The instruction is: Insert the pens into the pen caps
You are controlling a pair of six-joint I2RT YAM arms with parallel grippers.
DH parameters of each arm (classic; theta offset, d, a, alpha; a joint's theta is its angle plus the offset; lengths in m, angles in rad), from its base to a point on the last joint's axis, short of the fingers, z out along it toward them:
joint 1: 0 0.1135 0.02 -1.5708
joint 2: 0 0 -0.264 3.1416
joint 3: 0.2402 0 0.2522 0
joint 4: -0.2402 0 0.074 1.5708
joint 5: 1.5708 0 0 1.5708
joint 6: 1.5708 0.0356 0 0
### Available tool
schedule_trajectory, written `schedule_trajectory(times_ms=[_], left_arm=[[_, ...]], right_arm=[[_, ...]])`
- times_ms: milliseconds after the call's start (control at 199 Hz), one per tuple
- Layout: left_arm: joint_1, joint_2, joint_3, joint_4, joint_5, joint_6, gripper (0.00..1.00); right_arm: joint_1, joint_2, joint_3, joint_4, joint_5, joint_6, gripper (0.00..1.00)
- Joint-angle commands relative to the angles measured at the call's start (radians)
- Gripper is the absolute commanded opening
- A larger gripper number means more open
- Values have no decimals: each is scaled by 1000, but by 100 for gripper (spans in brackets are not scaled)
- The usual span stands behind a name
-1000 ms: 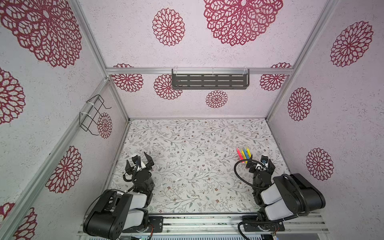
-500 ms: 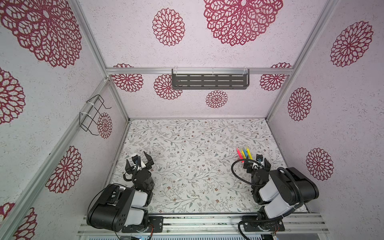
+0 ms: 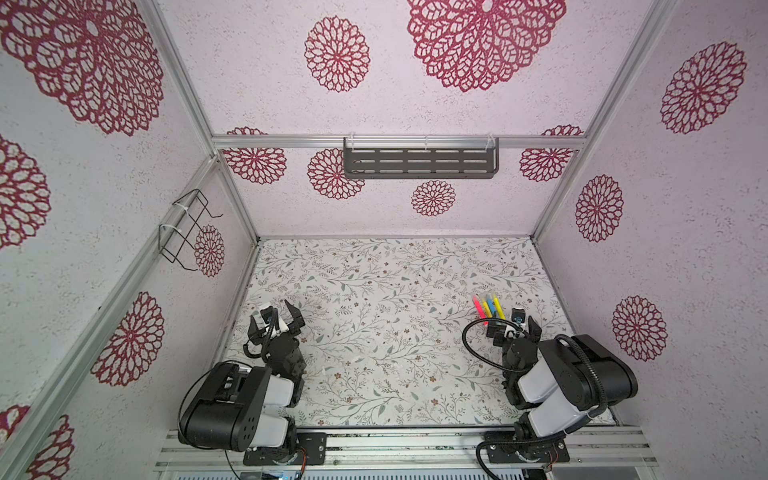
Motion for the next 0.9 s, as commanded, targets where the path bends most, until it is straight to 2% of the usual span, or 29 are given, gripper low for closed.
schedule_trajectory(times_ms=[0,271,397,527,647,693,783,898], left_arm=[[32,54,36,23,27,-20,99],[44,123,66,20,136,12,99],[42,182,97,21,227,66,99],[45,179,97,20,236,62,99],[51,182,105,18,252,66,99],[54,180,109,11,258,64,99],[68,158,129,-57,287,53,99],[113,113,189,-238,366,19,99]], right_arm=[[0,-2,17,113,-5,-10,99],[0,0,22,110,-7,-9,99],[-4,-8,38,77,-3,-4,99],[-40,-54,114,-127,-4,49,99],[-109,-80,206,-346,-75,121,99],[-131,-82,211,-359,-102,138,99],[-133,-83,210,-360,-102,138,99],[-133,-85,209,-358,-102,139,99]])
